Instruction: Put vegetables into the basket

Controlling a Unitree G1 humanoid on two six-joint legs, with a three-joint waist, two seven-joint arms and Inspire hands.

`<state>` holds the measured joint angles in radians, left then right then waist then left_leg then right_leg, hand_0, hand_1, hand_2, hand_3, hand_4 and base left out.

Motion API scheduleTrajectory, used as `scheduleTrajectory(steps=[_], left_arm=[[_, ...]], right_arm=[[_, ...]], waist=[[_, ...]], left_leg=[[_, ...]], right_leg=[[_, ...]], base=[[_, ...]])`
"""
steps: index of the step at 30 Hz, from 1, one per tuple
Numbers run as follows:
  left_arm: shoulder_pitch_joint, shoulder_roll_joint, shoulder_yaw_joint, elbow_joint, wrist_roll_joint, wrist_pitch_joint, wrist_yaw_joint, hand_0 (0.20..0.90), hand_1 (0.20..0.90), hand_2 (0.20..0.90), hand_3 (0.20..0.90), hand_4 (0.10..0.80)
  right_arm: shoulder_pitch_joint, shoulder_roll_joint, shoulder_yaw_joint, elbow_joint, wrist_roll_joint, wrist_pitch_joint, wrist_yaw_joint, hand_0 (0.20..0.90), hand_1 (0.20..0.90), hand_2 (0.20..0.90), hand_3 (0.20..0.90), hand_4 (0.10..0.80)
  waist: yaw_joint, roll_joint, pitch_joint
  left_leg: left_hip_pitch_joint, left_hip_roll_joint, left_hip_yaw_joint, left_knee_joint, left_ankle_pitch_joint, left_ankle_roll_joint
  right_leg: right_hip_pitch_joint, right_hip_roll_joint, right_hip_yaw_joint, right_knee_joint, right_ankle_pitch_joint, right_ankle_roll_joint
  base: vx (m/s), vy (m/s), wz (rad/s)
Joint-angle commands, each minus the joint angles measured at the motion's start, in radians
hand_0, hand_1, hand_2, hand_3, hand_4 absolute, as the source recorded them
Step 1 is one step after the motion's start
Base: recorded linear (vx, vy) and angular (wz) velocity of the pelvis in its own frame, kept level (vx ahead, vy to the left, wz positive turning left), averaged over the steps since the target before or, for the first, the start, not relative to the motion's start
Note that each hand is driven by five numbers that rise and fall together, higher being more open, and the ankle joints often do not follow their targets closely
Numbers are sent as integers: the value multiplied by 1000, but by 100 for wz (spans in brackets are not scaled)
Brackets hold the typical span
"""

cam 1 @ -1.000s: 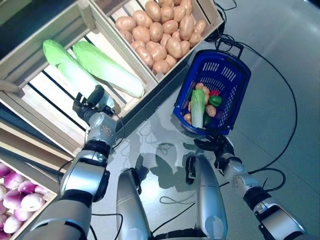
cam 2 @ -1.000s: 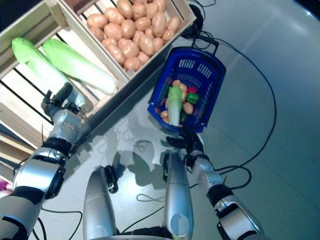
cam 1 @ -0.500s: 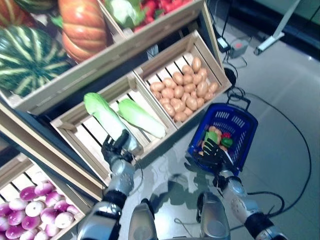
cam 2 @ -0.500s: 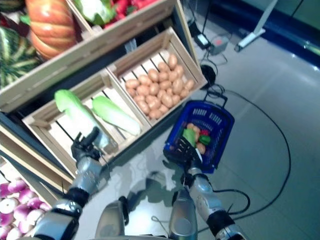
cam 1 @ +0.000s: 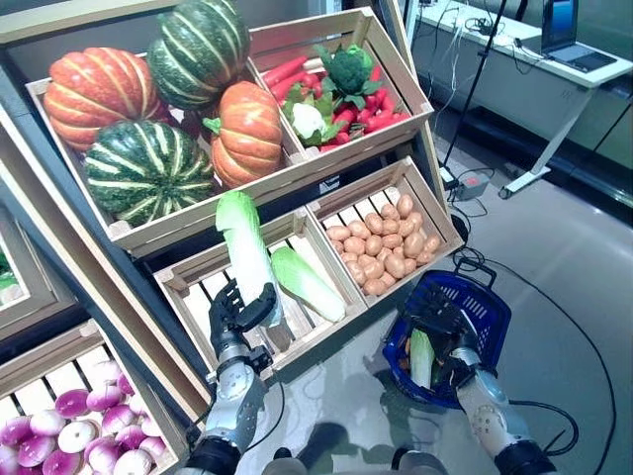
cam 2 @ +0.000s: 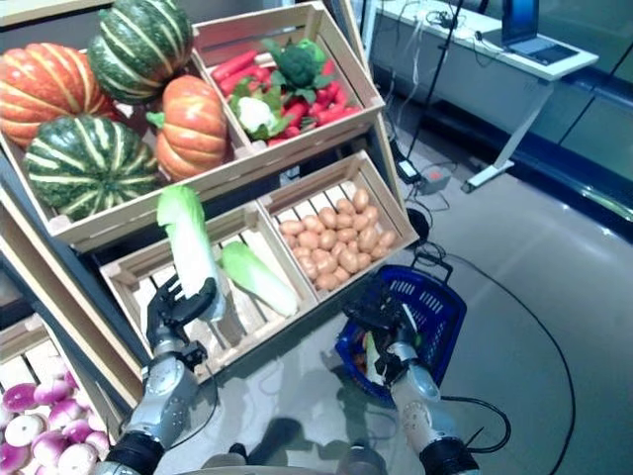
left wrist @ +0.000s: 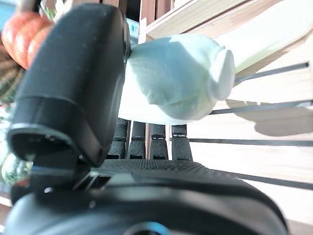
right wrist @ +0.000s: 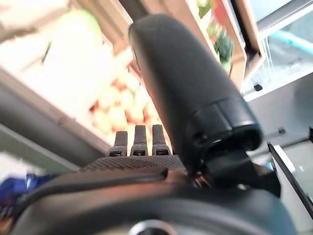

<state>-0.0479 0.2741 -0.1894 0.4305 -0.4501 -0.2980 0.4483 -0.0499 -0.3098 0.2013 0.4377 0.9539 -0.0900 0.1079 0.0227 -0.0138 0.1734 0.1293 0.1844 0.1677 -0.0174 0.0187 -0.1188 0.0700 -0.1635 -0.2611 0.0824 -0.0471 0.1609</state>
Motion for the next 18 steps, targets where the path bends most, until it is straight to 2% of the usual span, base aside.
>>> scheduleTrajectory(steps=[1, 3, 4, 9, 12, 18], left_arm=[[-149, 148, -31, -182, 205, -187, -135, 300, 300, 300, 300, 400], [-169, 169, -44, -167, 253, -203, -158, 300, 300, 300, 300, 400], [-192, 198, -58, -159, 303, -217, -187, 300, 300, 300, 300, 400], [-257, 271, -98, -160, 370, -236, -228, 300, 300, 300, 300, 400], [-301, 300, -135, -160, 394, -245, -253, 300, 300, 300, 300, 400], [-350, 326, -182, -201, 425, -252, -282, 300, 300, 300, 300, 400]], right_arm=[[-109, -26, -46, -29, 162, 19, 235, 900, 900, 900, 900, 800], [-126, -39, -51, -16, 202, 61, 277, 900, 900, 900, 900, 800], [-152, -59, -57, 0, 258, 119, 328, 900, 900, 900, 900, 800], [-205, -84, -57, 28, 346, 214, 415, 900, 900, 900, 900, 800], [-246, -100, -47, 50, 381, 252, 434, 900, 900, 900, 900, 800], [-317, -122, -26, 68, 397, 264, 406, 900, 900, 900, 900, 800]], waist=[[10, -31, -93], [10, -31, -98], [8, -30, -105], [8, -27, -111], [10, -27, -118], [13, -30, -130]], left_leg=[[2, -49, 10, -17, -33, 30], [9, -50, 12, -22, -34, 31], [17, -49, 16, -28, -35, 31], [26, -49, 12, -43, -35, 30], [33, -47, 5, -56, -33, 25], [33, -47, -1, -62, -33, 21]], right_leg=[[72, -24, -35, -93, 62, -26], [77, -21, -32, -96, 60, -26], [80, -17, -29, -101, 58, -27], [87, -10, -21, -104, 53, -27], [98, -7, -21, -125, 60, -24], [107, -5, -13, -154, 73, -19]], base=[[21, -27, 5], [20, -14, -1], [32, -18, -4], [6, -3, -1], [23, -11, -1], [28, 2, 0]])
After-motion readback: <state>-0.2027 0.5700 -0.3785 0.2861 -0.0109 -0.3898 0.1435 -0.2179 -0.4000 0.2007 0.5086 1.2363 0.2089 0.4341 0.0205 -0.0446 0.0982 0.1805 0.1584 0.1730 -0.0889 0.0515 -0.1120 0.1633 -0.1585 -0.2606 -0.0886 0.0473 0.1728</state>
